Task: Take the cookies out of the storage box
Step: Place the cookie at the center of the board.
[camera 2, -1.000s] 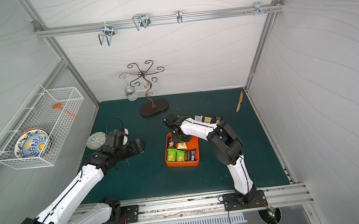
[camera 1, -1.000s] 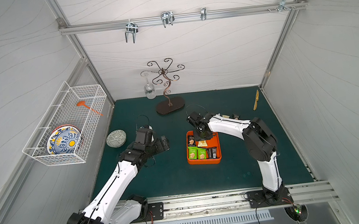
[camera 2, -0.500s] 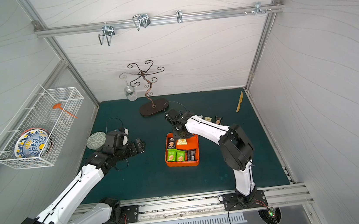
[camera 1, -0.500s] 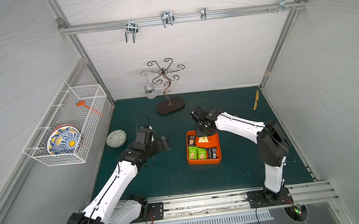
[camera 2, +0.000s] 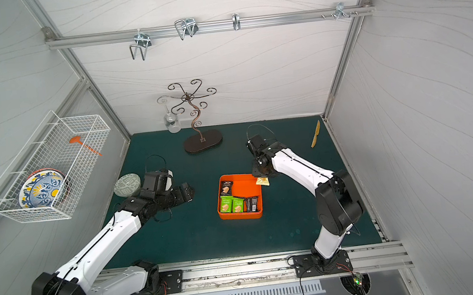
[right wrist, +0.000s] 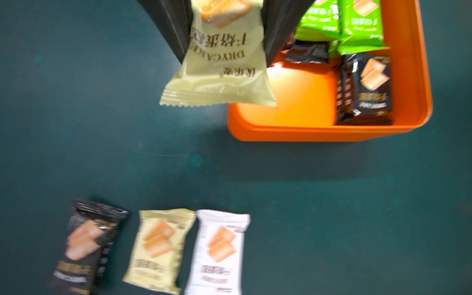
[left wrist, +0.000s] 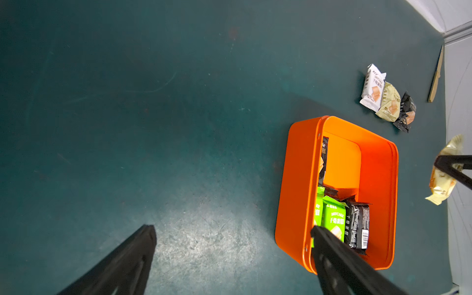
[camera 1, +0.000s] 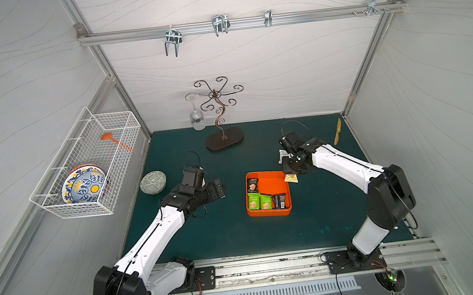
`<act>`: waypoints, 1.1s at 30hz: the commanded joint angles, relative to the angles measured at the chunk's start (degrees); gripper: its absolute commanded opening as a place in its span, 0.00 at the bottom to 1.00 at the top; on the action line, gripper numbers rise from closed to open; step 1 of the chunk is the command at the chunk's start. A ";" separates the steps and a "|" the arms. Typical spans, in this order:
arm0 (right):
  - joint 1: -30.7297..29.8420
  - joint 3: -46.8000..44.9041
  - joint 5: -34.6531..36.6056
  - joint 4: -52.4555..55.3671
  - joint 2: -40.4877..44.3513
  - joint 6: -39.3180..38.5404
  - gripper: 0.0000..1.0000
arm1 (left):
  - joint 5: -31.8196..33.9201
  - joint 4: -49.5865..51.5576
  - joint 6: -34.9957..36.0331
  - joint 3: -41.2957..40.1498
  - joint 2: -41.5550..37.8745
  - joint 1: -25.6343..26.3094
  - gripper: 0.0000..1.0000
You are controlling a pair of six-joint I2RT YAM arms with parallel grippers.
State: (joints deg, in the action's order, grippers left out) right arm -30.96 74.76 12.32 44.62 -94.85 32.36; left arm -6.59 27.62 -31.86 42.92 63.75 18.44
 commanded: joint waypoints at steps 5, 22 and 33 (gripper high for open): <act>11.51 -4.03 -1.63 -0.67 1.07 -5.09 0.42 | -2.66 -3.36 -1.45 1.39 2.05 0.02 0.99; 29.40 1.52 -4.40 -8.23 -10.94 -8.31 0.44 | -3.00 -3.53 -1.72 1.45 2.37 0.02 0.99; 32.43 11.12 -5.92 -5.05 -20.88 -9.08 0.44 | -2.13 -3.01 -1.37 1.03 1.65 0.02 0.99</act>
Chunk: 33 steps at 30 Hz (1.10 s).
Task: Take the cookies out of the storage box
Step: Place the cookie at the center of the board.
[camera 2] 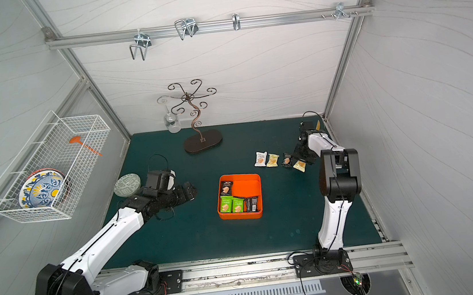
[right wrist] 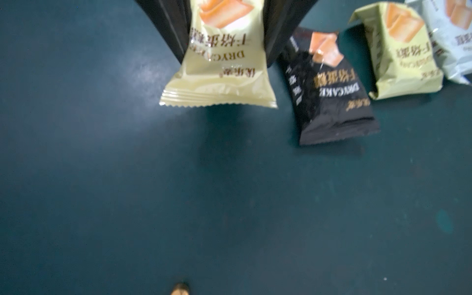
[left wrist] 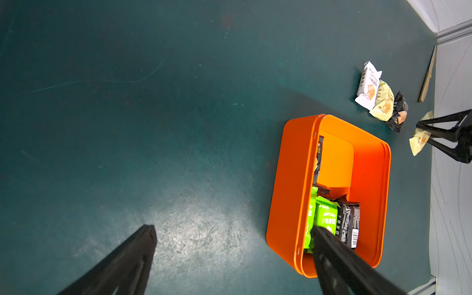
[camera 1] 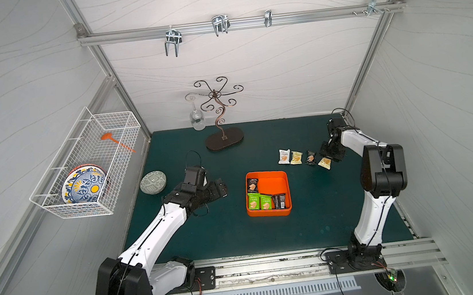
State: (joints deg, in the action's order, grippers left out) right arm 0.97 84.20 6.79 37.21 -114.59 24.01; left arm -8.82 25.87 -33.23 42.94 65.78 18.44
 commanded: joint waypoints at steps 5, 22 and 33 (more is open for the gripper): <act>0.74 2.87 -0.57 2.87 -3.88 -1.30 0.45 | 0.55 -1.15 0.00 0.70 -1.14 0.02 0.99; 0.04 1.13 -0.30 3.44 0.69 -1.71 0.66 | 0.68 -0.73 0.01 1.23 -1.10 0.02 0.99; -10.36 -5.97 4.94 7.83 16.67 -1.69 0.69 | -0.65 -0.67 0.10 2.33 -0.17 0.02 0.99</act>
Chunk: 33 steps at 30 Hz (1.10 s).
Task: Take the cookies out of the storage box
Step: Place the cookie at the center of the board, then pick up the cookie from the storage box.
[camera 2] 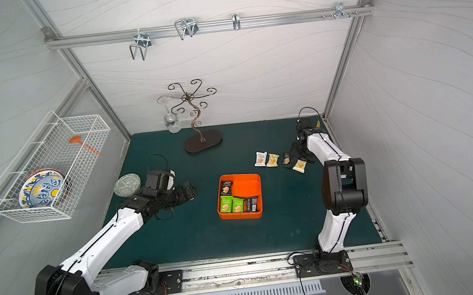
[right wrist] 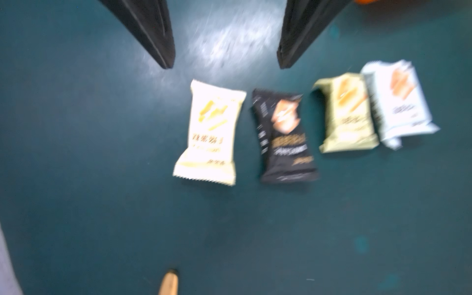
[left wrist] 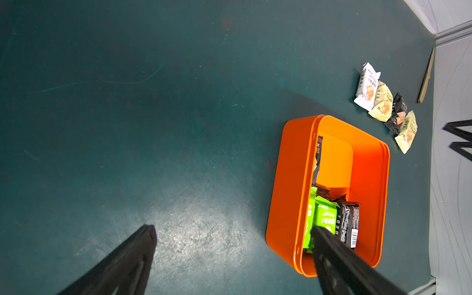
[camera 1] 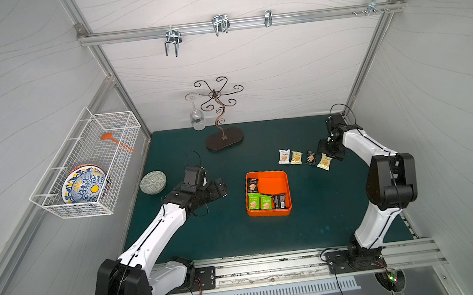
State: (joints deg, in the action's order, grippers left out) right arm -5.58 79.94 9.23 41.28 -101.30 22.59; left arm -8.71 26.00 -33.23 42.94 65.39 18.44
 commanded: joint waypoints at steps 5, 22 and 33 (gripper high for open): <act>-12.45 -5.40 2.93 5.78 10.77 1.57 0.69 | -0.95 -1.04 0.11 1.34 -0.59 0.02 0.99; -41.30 -13.59 4.52 10.12 19.02 14.56 0.76 | -1.84 -0.16 0.54 0.52 -2.52 0.02 0.99; -48.56 -14.29 3.91 7.06 12.77 18.64 0.72 | -1.51 0.28 0.63 -0.14 -3.55 0.02 0.99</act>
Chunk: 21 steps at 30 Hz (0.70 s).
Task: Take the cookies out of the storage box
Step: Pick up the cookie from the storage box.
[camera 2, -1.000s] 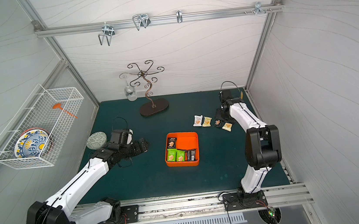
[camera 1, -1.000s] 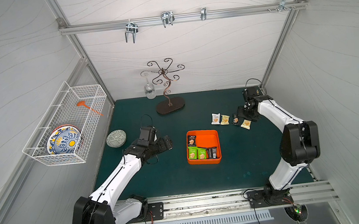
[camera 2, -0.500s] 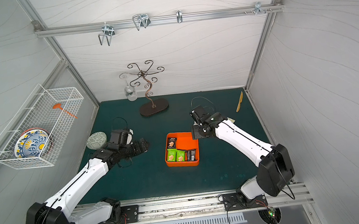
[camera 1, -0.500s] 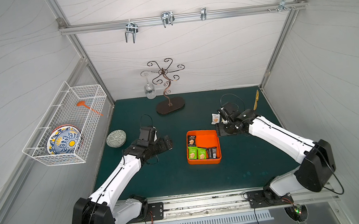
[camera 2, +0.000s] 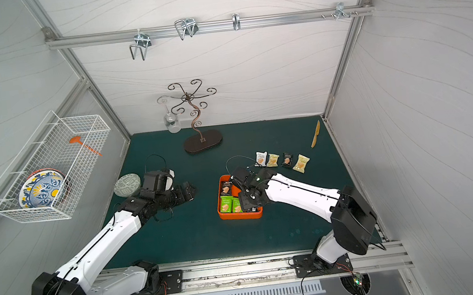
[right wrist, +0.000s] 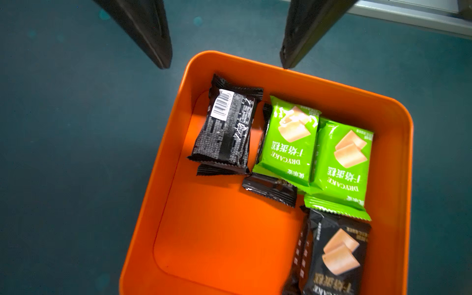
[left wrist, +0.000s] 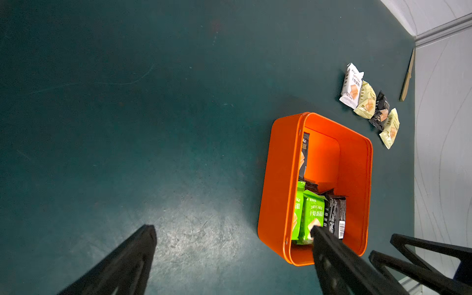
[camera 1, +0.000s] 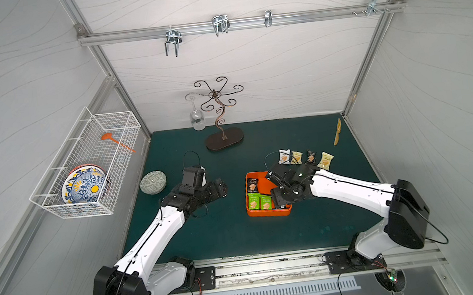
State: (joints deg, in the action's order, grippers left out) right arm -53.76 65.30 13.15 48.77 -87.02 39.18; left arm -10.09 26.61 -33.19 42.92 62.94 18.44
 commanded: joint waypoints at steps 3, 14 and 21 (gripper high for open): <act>-0.34 1.11 -0.09 -1.30 -3.42 2.13 0.72 | -0.11 -0.16 0.67 -0.11 -1.24 0.03 0.99; 0.22 3.96 0.32 -2.31 -11.47 2.57 0.71 | 0.35 -0.07 0.84 -0.36 -2.06 0.04 0.99; 1.12 4.11 0.62 -1.70 -13.82 3.83 0.71 | 0.56 -0.16 1.02 -0.46 -2.22 0.02 0.99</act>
State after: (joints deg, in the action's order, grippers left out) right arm -53.08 68.38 13.13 46.33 -99.94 41.67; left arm -10.02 26.81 -33.12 42.50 61.47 18.44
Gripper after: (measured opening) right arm 0.706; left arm 0.987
